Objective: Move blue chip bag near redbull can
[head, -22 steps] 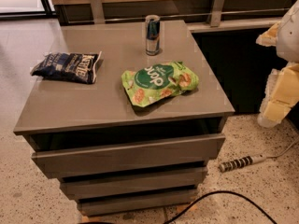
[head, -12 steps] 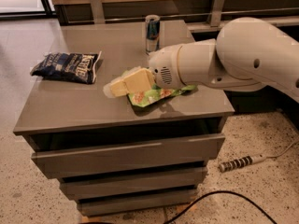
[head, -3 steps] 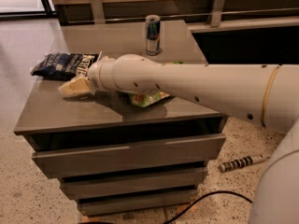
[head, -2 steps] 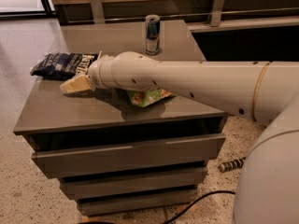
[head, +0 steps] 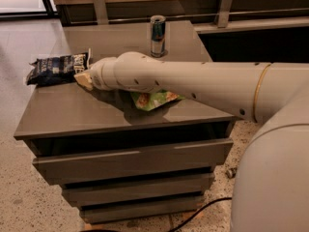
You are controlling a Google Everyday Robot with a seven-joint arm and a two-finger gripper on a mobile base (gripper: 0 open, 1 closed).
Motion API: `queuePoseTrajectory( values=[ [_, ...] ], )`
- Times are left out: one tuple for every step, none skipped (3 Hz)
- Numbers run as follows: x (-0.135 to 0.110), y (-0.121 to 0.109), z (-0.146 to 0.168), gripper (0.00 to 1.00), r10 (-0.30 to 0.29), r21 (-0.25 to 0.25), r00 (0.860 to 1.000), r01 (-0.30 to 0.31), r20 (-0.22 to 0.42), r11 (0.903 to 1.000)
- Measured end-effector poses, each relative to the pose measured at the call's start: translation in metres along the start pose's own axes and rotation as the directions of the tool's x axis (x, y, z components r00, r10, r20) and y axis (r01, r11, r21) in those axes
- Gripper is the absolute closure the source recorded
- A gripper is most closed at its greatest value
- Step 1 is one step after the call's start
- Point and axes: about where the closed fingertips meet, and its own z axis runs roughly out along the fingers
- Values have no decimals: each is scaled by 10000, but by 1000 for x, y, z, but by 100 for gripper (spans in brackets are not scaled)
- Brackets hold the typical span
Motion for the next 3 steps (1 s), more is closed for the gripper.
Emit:
queuePoseTrajectory(
  values=[
    [-3, -2, -1, 80, -183, 0, 9998, 183, 29, 9998],
    [-7, -9, -10, 100, -408, 120, 9992, 409, -23, 9991],
    [-8, -19, -38, 100, -522, 445, 9981, 537, -338, 9976]
  ],
)
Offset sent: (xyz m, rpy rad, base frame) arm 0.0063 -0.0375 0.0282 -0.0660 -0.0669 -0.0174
